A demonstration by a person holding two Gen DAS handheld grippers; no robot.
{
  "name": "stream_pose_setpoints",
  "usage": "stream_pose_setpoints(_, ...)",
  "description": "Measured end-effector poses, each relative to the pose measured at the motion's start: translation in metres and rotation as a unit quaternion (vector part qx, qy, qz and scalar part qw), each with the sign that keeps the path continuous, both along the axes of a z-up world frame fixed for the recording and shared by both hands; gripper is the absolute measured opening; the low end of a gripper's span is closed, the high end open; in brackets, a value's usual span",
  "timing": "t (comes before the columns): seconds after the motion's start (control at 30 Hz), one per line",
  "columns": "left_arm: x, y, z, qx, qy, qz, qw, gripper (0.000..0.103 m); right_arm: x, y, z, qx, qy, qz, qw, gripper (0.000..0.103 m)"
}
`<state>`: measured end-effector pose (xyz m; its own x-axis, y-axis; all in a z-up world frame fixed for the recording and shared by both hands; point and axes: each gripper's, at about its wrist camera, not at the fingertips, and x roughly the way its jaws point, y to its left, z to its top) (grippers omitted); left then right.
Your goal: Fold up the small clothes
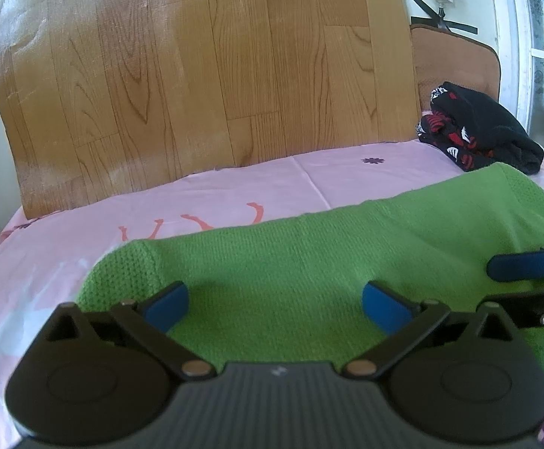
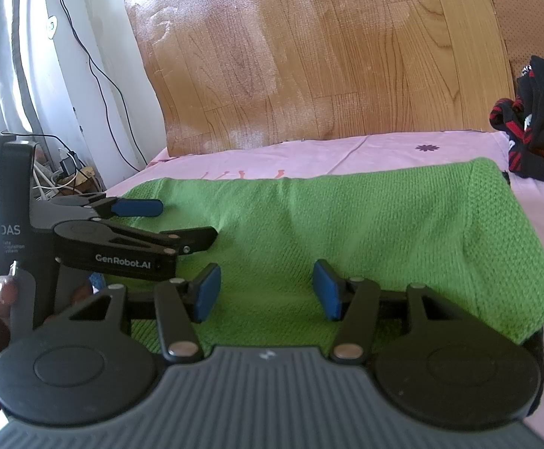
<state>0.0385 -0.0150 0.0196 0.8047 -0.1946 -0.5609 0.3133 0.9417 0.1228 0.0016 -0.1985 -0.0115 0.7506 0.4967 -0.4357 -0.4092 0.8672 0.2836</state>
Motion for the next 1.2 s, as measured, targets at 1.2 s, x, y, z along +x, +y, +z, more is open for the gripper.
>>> stream_pose_setpoints(1.2, 0.0011, 0.0035, 0.0035, -0.012, 0.008, -0.008, 0.9999, 0.103, -0.0009, 0.0005, 0.0005, -0.006, -0.002, 0.000, 1.000, 0.058)
